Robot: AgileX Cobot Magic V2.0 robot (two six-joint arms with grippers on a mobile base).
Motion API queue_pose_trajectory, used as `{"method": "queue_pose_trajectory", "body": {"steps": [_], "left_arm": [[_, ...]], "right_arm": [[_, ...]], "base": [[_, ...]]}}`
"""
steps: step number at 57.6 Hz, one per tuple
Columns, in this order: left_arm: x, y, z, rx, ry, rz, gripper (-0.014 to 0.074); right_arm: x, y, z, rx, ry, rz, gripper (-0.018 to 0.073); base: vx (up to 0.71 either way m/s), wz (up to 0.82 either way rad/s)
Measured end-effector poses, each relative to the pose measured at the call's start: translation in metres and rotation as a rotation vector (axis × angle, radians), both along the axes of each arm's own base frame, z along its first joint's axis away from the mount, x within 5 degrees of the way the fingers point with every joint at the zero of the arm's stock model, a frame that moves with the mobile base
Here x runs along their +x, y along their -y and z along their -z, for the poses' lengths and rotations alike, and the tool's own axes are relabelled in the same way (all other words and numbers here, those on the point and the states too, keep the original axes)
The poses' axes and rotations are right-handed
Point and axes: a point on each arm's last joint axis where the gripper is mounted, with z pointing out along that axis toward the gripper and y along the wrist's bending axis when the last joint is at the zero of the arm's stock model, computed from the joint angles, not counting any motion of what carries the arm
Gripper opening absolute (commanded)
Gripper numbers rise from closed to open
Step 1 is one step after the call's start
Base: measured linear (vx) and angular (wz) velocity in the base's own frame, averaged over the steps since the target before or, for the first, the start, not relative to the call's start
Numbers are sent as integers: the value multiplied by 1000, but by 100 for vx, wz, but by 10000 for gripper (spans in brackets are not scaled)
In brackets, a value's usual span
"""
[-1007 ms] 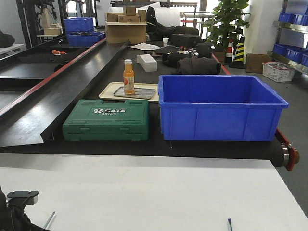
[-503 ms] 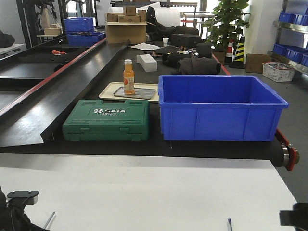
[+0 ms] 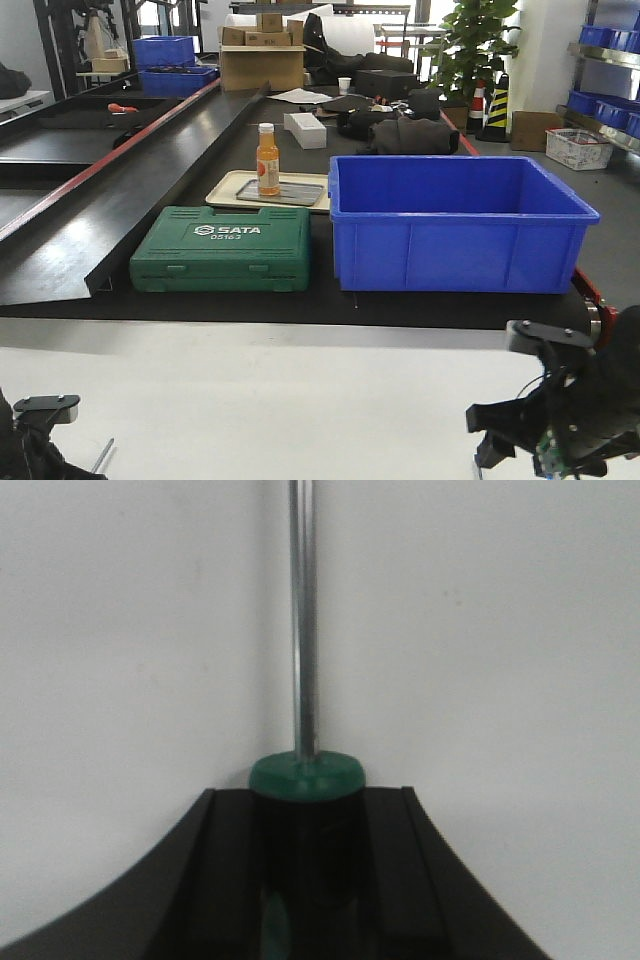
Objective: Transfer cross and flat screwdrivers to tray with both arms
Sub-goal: 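Lower the right gripper onto the flat screwdriver handle and close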
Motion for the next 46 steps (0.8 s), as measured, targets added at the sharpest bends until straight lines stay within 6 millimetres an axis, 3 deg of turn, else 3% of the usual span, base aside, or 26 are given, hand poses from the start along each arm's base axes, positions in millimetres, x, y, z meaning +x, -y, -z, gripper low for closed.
{"method": "queue_pose_trajectory", "body": {"steps": [8, 20, 46], "left_arm": [[1, 2, -1, -27, 2, -25, -1], [1, 2, 0, -34, 1, -32, -1], [1, 2, 0, -35, 1, -33, -1]], "right_arm": [[12, -17, 26, -72, -75, 30, 480], [17, -28, 61, -122, -190, 43, 480], [24, -28, 97, -132, -248, 90, 480]], "base": [[0, 0], [0, 0], [0, 0]]}}
